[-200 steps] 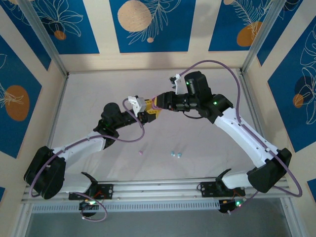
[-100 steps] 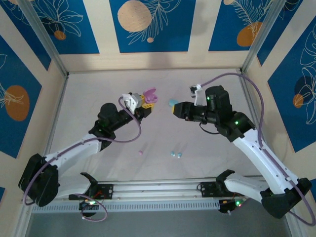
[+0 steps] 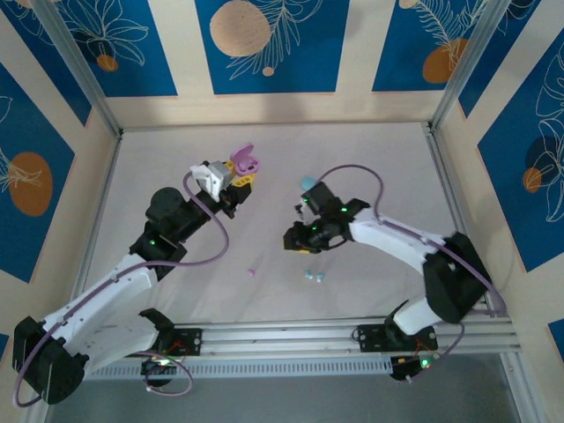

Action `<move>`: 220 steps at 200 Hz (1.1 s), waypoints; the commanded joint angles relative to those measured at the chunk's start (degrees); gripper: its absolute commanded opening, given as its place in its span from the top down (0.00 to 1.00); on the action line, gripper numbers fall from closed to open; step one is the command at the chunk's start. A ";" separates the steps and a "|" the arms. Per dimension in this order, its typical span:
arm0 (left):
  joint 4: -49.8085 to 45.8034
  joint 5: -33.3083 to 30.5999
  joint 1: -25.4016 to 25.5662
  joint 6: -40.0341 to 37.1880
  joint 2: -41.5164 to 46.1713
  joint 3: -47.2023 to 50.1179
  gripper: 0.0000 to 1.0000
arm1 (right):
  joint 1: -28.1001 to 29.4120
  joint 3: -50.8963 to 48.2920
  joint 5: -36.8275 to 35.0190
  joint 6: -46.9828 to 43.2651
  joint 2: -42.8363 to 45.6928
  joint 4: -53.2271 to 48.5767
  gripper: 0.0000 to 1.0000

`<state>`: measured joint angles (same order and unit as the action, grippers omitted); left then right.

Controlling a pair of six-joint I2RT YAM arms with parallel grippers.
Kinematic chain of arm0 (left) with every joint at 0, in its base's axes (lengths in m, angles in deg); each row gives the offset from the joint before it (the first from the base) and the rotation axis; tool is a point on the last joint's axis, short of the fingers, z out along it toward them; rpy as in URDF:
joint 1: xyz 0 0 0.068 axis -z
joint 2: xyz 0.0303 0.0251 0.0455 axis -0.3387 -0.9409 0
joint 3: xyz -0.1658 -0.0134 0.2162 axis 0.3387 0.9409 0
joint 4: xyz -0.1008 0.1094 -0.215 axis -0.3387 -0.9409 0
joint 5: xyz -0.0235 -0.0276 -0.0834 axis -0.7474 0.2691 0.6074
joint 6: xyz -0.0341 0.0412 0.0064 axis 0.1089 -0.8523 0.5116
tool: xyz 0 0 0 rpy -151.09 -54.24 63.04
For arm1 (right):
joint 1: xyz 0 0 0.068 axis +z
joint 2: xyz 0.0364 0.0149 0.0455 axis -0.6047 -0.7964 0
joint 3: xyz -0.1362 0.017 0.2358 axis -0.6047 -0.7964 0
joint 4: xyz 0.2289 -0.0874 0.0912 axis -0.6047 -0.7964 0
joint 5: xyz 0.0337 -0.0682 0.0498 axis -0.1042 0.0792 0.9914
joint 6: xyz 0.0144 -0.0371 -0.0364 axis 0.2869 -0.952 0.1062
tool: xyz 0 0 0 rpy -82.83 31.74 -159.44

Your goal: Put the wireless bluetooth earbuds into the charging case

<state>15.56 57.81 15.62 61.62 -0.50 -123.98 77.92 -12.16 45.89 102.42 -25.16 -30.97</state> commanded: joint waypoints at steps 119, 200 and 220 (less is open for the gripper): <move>-4.73 -3.46 0.20 -4.98 4.32 -1.76 0.76 | 15.75 33.32 -9.52 -13.70 -33.43 -18.54 0.53; -3.86 -3.46 0.22 -4.90 3.02 -1.76 0.76 | 16.52 33.68 -16.96 -14.53 -34.04 -22.81 0.63; -3.49 -3.16 0.22 -4.53 2.59 -1.76 0.76 | 14.81 30.90 -16.64 -12.76 -31.67 -21.86 0.65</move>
<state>10.51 55.16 15.62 57.60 2.51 -124.07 94.55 21.71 30.79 88.01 -59.80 -51.12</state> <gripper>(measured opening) 0.330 0.360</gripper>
